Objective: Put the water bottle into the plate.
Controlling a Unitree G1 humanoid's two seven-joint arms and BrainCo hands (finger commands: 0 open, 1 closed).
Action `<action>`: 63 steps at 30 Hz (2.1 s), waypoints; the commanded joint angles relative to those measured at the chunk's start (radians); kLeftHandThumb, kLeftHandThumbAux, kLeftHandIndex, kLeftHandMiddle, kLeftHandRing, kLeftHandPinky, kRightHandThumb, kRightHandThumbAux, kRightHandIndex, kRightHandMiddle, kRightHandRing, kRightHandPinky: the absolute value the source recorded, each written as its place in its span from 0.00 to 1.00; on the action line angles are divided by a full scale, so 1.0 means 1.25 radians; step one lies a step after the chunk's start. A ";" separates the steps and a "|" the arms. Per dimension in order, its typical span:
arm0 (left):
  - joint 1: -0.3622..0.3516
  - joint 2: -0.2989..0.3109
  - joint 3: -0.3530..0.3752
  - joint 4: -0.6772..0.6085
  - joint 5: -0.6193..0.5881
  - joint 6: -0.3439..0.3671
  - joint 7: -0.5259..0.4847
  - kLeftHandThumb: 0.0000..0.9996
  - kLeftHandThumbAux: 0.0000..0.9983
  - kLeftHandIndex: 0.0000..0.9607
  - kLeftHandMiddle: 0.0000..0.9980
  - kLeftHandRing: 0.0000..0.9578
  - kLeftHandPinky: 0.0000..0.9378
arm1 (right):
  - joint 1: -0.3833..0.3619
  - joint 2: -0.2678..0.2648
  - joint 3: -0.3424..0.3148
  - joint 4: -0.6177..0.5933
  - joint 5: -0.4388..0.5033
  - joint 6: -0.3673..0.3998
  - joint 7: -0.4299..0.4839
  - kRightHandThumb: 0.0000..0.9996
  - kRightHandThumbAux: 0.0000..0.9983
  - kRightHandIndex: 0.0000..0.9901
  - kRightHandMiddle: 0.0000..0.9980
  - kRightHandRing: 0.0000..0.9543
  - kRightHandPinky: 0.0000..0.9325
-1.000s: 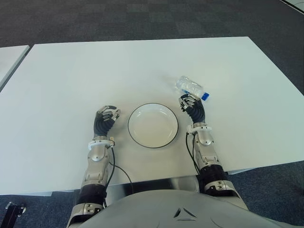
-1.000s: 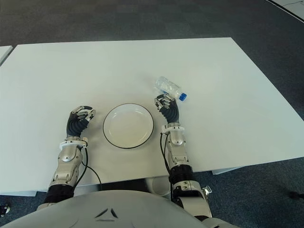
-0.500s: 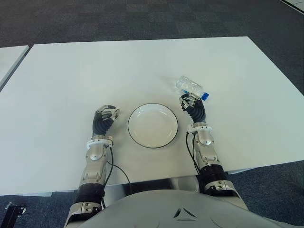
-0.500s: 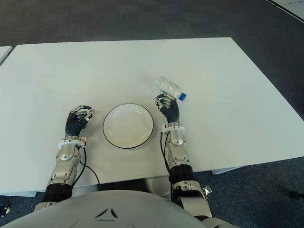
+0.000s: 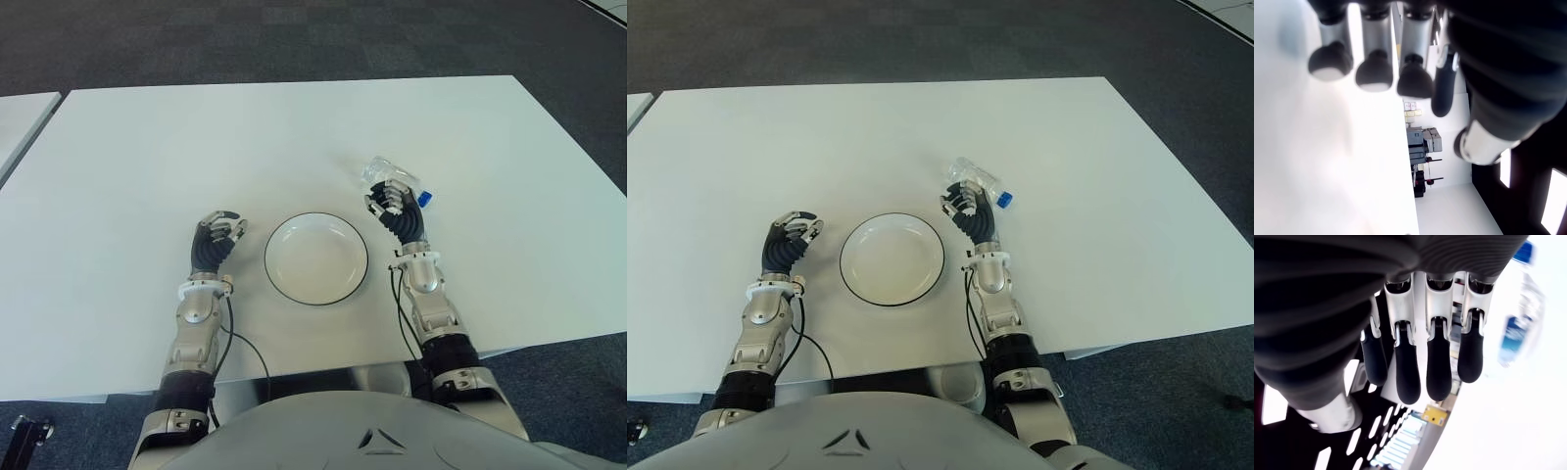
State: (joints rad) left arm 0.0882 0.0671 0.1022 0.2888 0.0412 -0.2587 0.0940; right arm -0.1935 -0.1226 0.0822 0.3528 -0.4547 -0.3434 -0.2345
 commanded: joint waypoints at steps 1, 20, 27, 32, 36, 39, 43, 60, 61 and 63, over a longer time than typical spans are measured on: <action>-0.015 0.007 -0.005 0.026 0.006 0.002 -0.007 0.71 0.72 0.46 0.85 0.90 0.92 | -0.109 -0.077 0.039 0.068 -0.144 0.044 -0.098 0.48 0.55 0.07 0.15 0.17 0.23; -0.062 0.005 -0.010 0.048 0.015 0.010 -0.001 0.71 0.72 0.46 0.85 0.90 0.92 | -0.396 -0.123 0.162 0.434 -0.219 0.136 -0.190 0.53 0.21 0.00 0.00 0.00 0.00; -0.058 0.008 -0.011 0.046 0.017 0.000 -0.002 0.71 0.72 0.46 0.85 0.90 0.92 | -0.449 -0.114 0.177 0.472 -0.205 0.168 -0.182 0.57 0.20 0.00 0.00 0.00 0.00; -0.054 0.006 -0.010 0.036 0.022 -0.001 0.004 0.71 0.72 0.46 0.86 0.90 0.92 | -0.475 -0.109 0.189 0.502 -0.202 0.197 -0.174 0.60 0.21 0.00 0.00 0.00 0.00; -0.055 0.003 -0.007 0.034 0.018 -0.001 0.004 0.71 0.72 0.46 0.86 0.90 0.91 | -0.503 -0.110 0.194 0.565 -0.194 0.208 -0.157 0.61 0.21 0.00 0.00 0.00 0.00; -0.054 0.000 -0.004 0.030 0.010 0.000 0.002 0.71 0.72 0.46 0.85 0.89 0.91 | -0.521 -0.111 0.199 0.620 -0.187 0.212 -0.141 0.61 0.22 0.00 0.00 0.00 0.00; -0.049 -0.005 0.002 0.018 0.002 0.004 0.003 0.71 0.72 0.46 0.85 0.89 0.91 | -0.536 -0.110 0.209 0.681 -0.182 0.238 -0.104 0.61 0.24 0.00 0.00 0.00 0.00; -0.022 -0.015 0.006 -0.052 -0.003 0.043 0.011 0.71 0.72 0.46 0.84 0.88 0.90 | -0.555 -0.051 0.267 0.758 -0.189 0.467 0.071 0.60 0.34 0.00 0.00 0.00 0.00; -0.021 -0.016 0.007 -0.054 -0.003 0.044 0.011 0.71 0.72 0.46 0.84 0.88 0.90 | -0.555 -0.049 0.268 0.757 -0.187 0.476 0.075 0.60 0.34 0.00 0.00 0.00 0.00; -0.020 -0.017 0.008 -0.056 -0.003 0.045 0.014 0.71 0.72 0.46 0.84 0.88 0.90 | -0.555 -0.045 0.268 0.757 -0.181 0.500 0.085 0.60 0.35 0.00 0.00 0.00 0.00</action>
State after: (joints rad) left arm 0.0468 0.0529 0.1055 0.2283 0.0407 -0.2203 0.0981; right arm -0.8892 -0.2012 0.4118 1.2887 -0.7002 0.2358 -0.1626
